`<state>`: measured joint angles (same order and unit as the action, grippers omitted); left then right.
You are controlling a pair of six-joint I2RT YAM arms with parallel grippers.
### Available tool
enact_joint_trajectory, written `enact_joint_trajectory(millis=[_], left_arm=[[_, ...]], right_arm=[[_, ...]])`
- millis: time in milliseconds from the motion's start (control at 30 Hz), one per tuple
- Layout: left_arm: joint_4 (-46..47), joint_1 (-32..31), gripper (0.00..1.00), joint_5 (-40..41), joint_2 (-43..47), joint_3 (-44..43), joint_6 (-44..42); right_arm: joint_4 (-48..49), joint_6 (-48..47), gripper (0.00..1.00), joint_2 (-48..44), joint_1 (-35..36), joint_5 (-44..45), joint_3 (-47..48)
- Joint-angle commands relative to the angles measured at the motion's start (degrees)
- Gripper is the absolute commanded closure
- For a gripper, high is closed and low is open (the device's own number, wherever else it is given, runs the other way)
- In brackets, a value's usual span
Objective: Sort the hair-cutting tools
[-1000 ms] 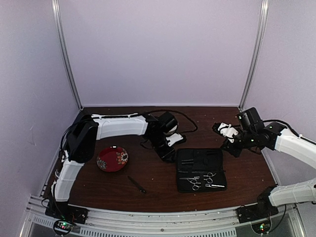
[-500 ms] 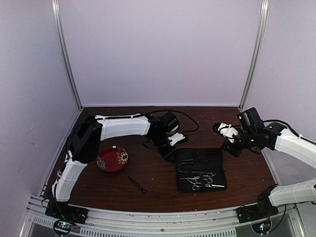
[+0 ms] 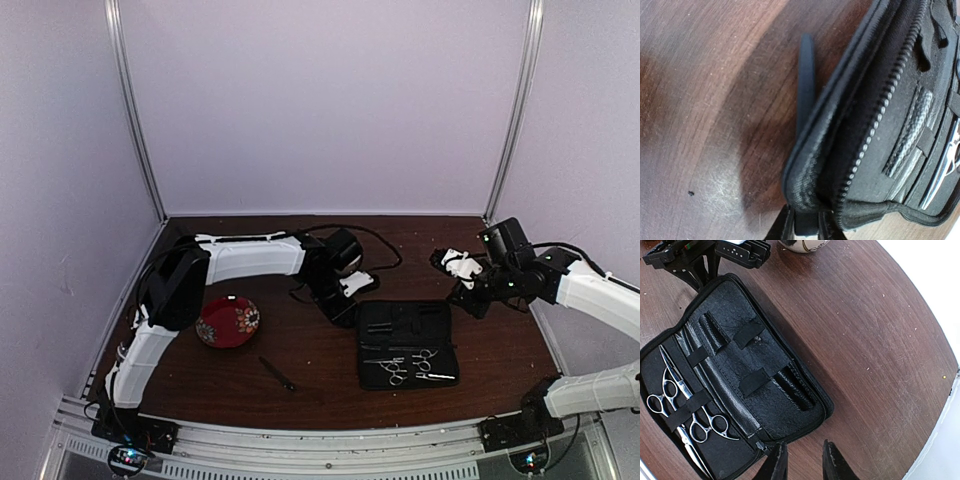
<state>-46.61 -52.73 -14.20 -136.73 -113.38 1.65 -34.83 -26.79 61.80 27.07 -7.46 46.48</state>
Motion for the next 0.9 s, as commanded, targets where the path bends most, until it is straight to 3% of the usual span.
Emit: enact_joint_trajectory(millis=[0, 367, 633, 867], left_arm=[[-0.7, 0.5, 0.83, -1.1, 2.3, 0.2, -0.1], [-5.9, 0.8, 0.85, -2.5, 14.3, 15.9, 0.4], [-6.0, 0.9, 0.85, -20.2, 17.1, 24.3, -1.4], [-7.0, 2.3, 0.84, -25.2, 15.5, 25.4, -2.5]], right_arm=[[0.9, 0.0, 0.76, 0.2, -0.4, 0.7, -0.5], [0.7, -0.3, 0.76, 0.9, -0.4, -0.1, -0.3], [0.5, -0.4, 0.76, 1.4, -0.3, -0.5, -0.3], [0.1, -0.4, 0.76, 1.8, -0.4, -0.9, -0.1]])
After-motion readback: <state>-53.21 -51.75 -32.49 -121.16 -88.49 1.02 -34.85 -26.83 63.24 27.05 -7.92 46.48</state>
